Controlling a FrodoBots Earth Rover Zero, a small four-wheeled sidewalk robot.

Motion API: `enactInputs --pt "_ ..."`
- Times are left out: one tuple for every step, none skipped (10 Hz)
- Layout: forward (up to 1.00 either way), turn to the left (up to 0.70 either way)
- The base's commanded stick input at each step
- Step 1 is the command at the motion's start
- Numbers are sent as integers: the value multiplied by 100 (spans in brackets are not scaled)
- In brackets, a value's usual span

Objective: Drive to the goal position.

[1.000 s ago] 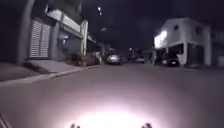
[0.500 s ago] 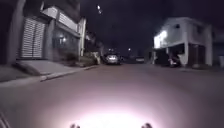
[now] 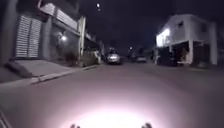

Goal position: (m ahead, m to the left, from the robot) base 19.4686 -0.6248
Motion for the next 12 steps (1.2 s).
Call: enactInputs --pt "100 -40" --pt "100 -30" --pt "100 -8" --pt "100 -20" --pt "100 -40" --pt "100 -40" --pt "100 -40" --pt "100 -40" --pt "100 -8" --pt "100 0" --pt "100 0" --pt "100 0"
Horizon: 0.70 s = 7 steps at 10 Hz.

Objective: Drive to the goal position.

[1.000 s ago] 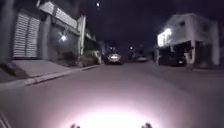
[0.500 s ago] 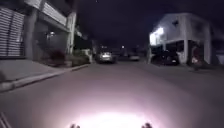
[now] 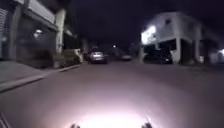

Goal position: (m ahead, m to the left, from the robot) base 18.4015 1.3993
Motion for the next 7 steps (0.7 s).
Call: enactInputs --pt "100 0" --pt "100 0" --pt "100 -20" --pt "100 -40" --pt "100 -40" --pt "100 -20" --pt "100 0"
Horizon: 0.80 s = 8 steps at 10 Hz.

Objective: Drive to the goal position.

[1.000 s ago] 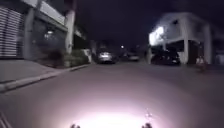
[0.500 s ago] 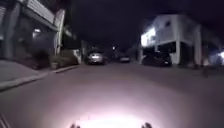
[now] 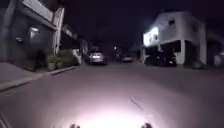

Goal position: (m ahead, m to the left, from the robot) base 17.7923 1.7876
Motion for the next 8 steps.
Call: enactInputs --pt "100 0" --pt "100 0" --pt "100 0" --pt "100 0" --pt "100 0" --pt "100 0" --pt "100 0" --pt "100 -8"
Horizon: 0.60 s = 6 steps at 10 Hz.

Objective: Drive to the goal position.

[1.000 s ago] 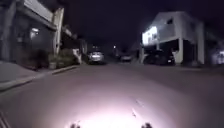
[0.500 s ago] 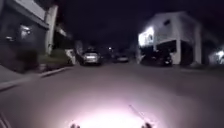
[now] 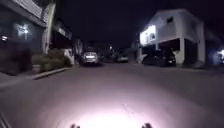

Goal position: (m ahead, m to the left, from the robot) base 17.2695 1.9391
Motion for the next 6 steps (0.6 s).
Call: enactInputs --pt "100 -30" --pt "100 -28" --pt "100 -5" --pt "100 0" --pt "100 0" --pt "100 0"
